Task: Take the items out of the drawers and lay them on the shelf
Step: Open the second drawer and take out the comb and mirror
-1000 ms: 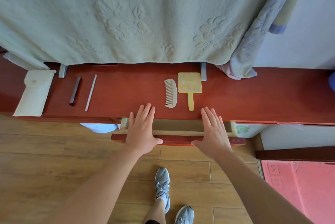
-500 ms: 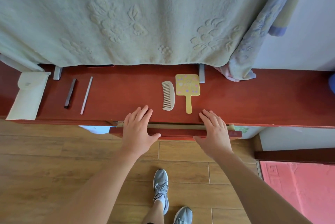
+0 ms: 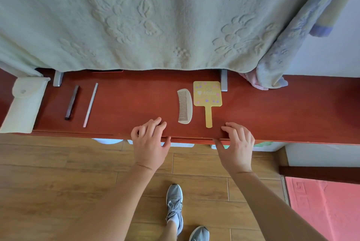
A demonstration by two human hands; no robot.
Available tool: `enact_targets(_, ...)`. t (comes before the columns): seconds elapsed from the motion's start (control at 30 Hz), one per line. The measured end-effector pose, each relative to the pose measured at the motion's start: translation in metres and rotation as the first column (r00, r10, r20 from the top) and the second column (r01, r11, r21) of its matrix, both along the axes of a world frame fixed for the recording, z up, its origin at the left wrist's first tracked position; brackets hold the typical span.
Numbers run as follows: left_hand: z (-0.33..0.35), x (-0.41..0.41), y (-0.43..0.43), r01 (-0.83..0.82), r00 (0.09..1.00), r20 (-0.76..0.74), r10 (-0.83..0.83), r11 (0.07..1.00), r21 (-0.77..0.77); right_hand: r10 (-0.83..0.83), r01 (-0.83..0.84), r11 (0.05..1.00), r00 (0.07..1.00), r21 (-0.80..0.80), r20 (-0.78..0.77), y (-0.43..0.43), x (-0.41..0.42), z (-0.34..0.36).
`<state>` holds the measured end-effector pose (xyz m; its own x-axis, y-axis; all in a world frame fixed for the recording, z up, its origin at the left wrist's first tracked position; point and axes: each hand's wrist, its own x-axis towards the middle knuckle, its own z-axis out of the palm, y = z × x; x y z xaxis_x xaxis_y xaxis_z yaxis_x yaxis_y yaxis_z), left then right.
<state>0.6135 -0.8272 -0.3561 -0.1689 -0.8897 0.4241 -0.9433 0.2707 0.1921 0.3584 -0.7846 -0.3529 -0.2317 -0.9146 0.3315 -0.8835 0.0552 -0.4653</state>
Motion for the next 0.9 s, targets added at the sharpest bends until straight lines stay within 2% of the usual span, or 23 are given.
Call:
enact_targets(0.23,-0.004,0.005,-0.004,0.036,0.999,-0.004,-0.036,0.999,-0.034,0.010,-0.012,0.998,1.000,-0.066,-0.030,0.001,-0.001,-0.005)
enact_targets(0.53,0.009,0.000,-0.002,0.004,1.000,-0.012,-0.003,0.996,0.090,0.019,-0.019,1.000,1.000,-0.012,-0.018,0.002,-0.001,0.001)
enact_targets(0.67,0.029,-0.009,0.006,-0.047,0.997,-0.041,0.059,0.968,0.246,0.011,-0.008,0.991,1.000,0.133,-0.022,0.004,0.003,0.015)
enact_targets(0.8,0.063,-0.019,0.016,-0.049,0.998,-0.005,0.059,0.872,0.488,0.161,-0.126,0.913,0.985,0.389,-0.057,0.012,-0.004,0.046)
enact_targets(0.9,0.097,-0.033,0.025,-0.003,0.985,-0.140,0.104,0.813,0.582,0.205,-0.187,0.859,0.979,0.477,0.016,0.023,-0.011,0.080)
